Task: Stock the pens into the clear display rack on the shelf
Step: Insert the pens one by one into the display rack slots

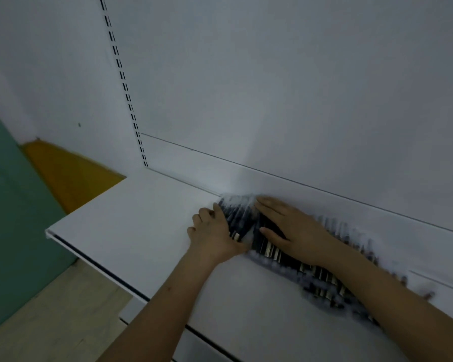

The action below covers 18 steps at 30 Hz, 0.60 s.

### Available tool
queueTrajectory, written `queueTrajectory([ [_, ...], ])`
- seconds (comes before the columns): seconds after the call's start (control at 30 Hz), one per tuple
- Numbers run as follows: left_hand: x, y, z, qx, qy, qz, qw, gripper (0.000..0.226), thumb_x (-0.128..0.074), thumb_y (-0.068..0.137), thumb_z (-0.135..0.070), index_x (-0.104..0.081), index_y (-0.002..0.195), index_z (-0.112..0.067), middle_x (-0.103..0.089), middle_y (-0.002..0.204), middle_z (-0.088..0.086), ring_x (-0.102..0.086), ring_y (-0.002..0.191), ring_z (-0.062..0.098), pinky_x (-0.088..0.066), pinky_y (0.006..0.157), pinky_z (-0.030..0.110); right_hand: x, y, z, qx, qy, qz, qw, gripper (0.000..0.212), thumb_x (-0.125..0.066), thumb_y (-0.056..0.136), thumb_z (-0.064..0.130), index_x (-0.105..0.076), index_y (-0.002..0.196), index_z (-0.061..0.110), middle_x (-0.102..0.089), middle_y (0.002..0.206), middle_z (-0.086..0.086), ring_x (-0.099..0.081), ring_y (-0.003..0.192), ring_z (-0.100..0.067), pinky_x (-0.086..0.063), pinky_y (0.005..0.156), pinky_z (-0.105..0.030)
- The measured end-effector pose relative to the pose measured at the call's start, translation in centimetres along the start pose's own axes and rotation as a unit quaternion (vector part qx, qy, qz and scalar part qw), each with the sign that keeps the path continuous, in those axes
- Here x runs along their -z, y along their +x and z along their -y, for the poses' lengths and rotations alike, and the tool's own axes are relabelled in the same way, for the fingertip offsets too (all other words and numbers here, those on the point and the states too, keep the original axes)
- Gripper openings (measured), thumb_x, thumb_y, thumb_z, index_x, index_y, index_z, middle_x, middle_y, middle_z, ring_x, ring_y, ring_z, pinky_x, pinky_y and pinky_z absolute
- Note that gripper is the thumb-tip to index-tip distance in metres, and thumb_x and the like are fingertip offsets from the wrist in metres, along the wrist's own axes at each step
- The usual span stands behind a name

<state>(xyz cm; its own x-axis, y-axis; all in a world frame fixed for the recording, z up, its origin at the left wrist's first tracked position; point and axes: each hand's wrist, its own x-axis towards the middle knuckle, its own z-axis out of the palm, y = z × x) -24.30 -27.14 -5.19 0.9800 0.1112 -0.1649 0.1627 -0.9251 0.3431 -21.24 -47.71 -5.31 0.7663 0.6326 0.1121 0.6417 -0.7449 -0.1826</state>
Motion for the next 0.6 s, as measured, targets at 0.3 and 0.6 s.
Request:
queueTrajectory([
  [0.3, 0.4, 0.5, 0.9, -0.028, -0.003, -0.164, 0.986, 0.032, -0.064, 0.08, -0.029, -0.05, 0.101, -0.009, -0.059, 0.101, 0.009, -0.059, 0.086, 0.023, -0.037, 0.062, 0.027, 0.0, 0.0, 0.0, 0.002, -0.005, -0.005, 1.0, 0.07, -0.019, 0.098, 0.059, -0.009, 0.158, 0.024, -0.006, 0.164, 0.007, -0.006, 0.149, -0.003, -0.005, 0.121, -0.022],
  [0.6, 1.4, 0.2, 2.3, -0.019, -0.119, -0.131, 0.984, 0.021, -0.069, 0.072, -0.028, -0.054, 0.076, -0.015, -0.061, 0.072, -0.003, -0.058, 0.064, 0.015, -0.039, 0.05, 0.022, 0.2, 0.0, 0.2, -0.004, -0.002, 0.014, 1.0, 0.07, -0.022, 0.098, 0.056, -0.007, 0.157, 0.021, -0.002, 0.163, 0.008, -0.004, 0.149, -0.003, -0.006, 0.123, -0.024],
])
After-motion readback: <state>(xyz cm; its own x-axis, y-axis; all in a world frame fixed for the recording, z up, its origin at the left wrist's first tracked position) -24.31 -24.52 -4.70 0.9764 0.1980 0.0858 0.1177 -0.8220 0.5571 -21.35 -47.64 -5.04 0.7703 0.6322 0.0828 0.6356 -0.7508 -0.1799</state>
